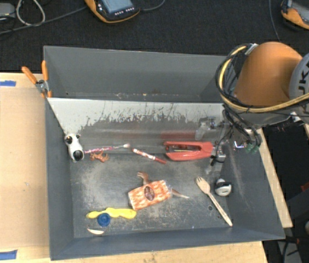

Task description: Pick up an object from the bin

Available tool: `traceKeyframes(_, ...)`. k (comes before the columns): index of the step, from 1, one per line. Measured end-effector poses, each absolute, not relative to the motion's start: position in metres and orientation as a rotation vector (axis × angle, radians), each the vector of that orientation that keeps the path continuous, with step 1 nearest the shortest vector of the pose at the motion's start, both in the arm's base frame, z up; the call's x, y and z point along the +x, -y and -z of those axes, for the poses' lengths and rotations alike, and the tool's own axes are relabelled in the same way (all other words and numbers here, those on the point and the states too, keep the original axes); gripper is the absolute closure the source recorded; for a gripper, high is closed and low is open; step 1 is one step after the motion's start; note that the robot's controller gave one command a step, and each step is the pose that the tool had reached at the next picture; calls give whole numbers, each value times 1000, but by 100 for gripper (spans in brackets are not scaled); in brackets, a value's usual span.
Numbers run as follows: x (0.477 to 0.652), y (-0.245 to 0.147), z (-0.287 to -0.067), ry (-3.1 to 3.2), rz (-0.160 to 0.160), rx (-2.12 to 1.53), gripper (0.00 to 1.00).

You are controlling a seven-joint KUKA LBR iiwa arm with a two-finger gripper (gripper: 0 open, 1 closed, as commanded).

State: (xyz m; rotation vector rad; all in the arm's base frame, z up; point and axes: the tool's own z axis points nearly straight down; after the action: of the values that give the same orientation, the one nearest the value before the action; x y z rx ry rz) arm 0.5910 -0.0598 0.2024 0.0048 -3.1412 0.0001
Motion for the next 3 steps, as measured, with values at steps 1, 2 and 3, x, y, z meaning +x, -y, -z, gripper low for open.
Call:
traceKeyframes(1,609,26,-142,3147,-2,77,0)
traceKeyframes(2,603,-2,-83,3148,0,-57,0)
traceKeyframes(3,574,-21,-70,3153,-2,-1,0)
